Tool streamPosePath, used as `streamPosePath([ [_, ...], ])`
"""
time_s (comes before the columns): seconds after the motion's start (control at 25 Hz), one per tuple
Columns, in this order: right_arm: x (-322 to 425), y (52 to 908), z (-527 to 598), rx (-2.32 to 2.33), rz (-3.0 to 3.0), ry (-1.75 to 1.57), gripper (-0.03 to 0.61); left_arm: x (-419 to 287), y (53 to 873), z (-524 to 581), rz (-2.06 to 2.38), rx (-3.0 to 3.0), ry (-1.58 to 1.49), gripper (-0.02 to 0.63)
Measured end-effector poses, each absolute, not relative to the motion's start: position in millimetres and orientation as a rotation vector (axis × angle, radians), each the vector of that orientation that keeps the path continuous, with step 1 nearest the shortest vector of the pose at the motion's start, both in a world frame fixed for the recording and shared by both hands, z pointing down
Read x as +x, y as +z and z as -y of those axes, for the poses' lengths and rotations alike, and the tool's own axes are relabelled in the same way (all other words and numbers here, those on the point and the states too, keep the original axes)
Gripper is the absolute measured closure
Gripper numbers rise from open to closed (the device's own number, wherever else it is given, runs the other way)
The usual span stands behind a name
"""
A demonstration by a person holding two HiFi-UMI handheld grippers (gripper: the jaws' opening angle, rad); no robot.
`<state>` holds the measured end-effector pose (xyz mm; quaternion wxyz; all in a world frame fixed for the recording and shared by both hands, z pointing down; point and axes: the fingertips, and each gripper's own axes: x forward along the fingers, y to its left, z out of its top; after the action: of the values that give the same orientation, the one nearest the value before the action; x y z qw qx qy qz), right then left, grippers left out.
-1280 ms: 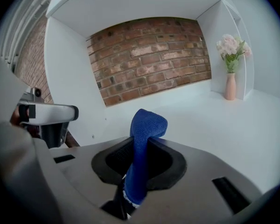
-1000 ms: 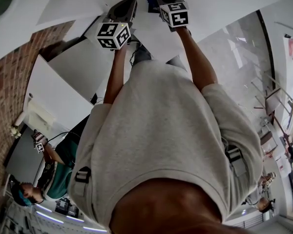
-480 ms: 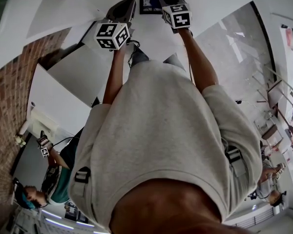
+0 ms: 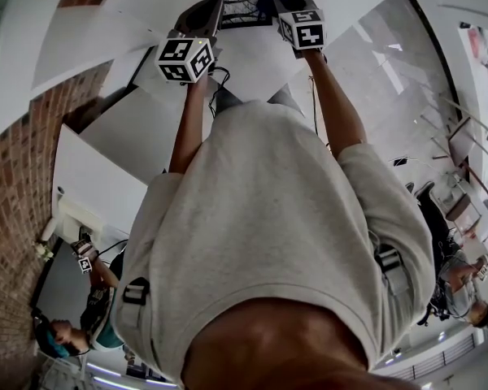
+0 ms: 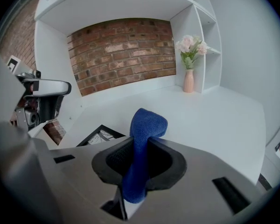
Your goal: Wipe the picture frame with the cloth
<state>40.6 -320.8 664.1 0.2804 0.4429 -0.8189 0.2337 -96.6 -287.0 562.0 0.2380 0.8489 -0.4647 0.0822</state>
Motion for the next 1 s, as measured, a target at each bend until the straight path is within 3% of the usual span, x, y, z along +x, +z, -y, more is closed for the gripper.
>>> streamPosePath([
  [0.52,49.2,635.8,323.1,1.248,2.229,0.598,0.500,-94.2,557.7,288.5,1.276,2.330,0.206,0.597],
  [1.0,-57.3,620.7,310.7,1.033,2.379,0.586,0.500,-149.7,552.2,270.6,1.420,2.252,0.184,0.597],
])
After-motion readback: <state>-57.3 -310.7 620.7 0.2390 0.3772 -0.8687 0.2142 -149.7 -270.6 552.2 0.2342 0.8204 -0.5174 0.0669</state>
